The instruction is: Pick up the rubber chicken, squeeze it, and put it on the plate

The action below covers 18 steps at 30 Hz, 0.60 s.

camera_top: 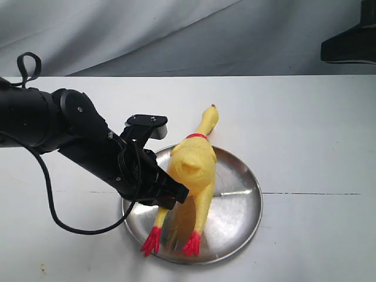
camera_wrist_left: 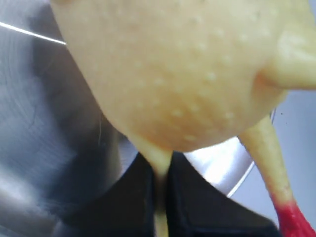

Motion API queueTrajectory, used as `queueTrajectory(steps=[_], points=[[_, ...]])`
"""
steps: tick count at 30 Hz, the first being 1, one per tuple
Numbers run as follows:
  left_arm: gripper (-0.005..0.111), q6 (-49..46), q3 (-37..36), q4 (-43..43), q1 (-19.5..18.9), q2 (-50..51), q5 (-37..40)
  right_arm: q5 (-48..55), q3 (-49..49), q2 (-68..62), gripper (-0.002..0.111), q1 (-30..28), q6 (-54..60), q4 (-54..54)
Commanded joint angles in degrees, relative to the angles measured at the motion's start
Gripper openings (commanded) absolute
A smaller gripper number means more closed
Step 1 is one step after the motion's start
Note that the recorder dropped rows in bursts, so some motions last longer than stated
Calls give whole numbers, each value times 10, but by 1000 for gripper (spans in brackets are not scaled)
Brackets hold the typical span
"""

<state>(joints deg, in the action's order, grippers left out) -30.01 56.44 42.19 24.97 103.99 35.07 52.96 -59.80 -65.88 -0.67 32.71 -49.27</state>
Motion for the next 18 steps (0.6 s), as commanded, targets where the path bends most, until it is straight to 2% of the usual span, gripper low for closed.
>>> queueTrajectory(steps=[1,12,15,18], points=[[0,-6,-26,6,3,-1,-19,2,0,3,0,3,-6,8],[2,-32,-44,43,3,6,-22,-2,0,3,0,3,-6,8],[13,-32,-44,43,3,18,-5,-1,0,3,0,3,-6,8],[36,-32,-44,43,3,34,11,2,0,3,0,3,-6,7]])
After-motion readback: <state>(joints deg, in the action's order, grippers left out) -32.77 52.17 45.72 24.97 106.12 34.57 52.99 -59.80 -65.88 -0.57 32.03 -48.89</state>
